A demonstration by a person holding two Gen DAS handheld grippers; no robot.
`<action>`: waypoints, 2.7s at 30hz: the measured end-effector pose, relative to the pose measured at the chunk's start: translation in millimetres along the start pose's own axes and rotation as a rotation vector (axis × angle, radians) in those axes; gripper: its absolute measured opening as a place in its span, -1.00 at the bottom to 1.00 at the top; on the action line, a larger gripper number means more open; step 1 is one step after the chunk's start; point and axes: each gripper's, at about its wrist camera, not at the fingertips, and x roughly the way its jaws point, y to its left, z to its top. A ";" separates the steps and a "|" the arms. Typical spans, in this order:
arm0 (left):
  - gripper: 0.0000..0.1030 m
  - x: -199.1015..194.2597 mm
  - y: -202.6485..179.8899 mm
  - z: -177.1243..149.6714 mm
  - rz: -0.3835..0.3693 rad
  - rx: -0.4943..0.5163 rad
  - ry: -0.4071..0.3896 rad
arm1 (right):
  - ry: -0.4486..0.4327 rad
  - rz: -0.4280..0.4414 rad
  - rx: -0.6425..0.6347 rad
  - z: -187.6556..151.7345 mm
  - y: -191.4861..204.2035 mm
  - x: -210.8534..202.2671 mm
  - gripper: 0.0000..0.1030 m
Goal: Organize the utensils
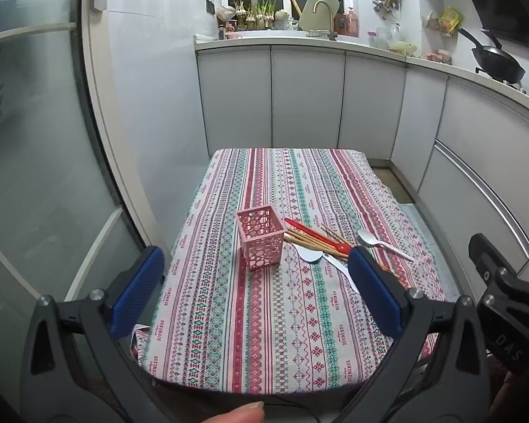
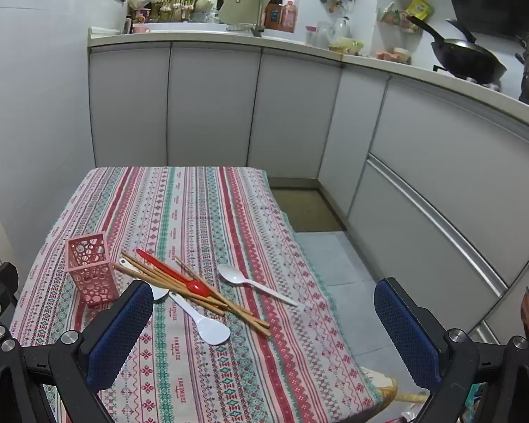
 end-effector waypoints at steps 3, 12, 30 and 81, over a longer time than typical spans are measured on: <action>1.00 -0.8 0.2 0.3 0.002 -0.004 -0.005 | -0.001 0.002 0.003 0.4 0.6 0.2 1.00; 1.00 -14.7 -16.3 6.9 0.002 -0.008 -0.018 | -0.012 0.001 0.001 8.4 3.3 -6.5 1.00; 1.00 -8.3 -1.8 3.6 -0.016 -0.013 -0.012 | -0.021 -0.055 -0.012 4.8 -1.3 -10.9 1.00; 1.00 -1.6 1.0 -0.8 0.016 -0.004 -0.011 | -0.024 -0.048 -0.026 2.3 8.3 -8.7 1.00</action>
